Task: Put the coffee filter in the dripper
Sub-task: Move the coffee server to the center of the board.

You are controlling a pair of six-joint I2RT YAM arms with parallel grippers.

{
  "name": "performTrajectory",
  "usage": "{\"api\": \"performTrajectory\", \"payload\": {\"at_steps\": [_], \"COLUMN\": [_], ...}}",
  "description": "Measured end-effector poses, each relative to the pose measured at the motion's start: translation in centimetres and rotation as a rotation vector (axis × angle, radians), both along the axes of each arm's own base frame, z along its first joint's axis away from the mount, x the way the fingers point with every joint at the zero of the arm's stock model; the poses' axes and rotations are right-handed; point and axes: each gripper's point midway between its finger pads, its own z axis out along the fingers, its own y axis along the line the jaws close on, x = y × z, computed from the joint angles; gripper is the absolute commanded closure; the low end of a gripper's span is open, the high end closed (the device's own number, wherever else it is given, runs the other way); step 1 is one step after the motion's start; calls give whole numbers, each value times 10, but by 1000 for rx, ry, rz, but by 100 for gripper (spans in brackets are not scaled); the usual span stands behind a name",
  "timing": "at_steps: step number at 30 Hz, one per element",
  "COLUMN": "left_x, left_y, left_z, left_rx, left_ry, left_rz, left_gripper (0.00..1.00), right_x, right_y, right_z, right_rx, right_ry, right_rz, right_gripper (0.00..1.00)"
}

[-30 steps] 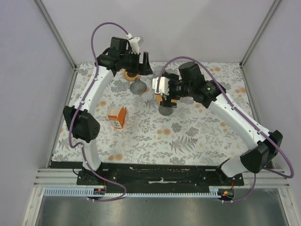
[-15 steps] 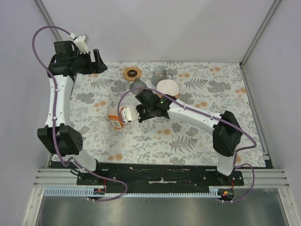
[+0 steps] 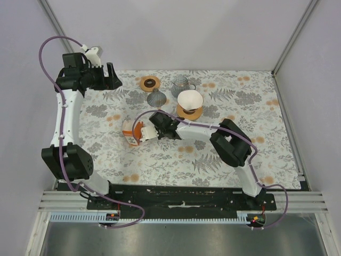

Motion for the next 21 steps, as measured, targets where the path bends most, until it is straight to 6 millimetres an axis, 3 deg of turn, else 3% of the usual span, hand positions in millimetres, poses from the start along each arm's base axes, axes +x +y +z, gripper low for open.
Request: {"api": "performTrajectory", "payload": {"at_steps": [4, 11, 16, 21], "left_x": [0, -1, 0, 0], "left_y": [1, 3, 3, 2], "left_z": [1, 4, 6, 6], "left_rx": [3, 9, 6, 2], "left_ry": [-9, -25, -31, -33], "left_rz": [-4, -5, -8, -13], "left_gripper": [8, 8, 9, 9], "right_x": [12, 27, 37, 46], "right_y": [-12, -52, -79, -134], "right_z": [-13, -32, -32, -33], "right_rx": [-28, -68, -66, -64], "right_ry": [-34, -61, -87, -87], "right_rz": [-35, -109, -169, -282], "right_gripper": [88, 88, 89, 89]}}
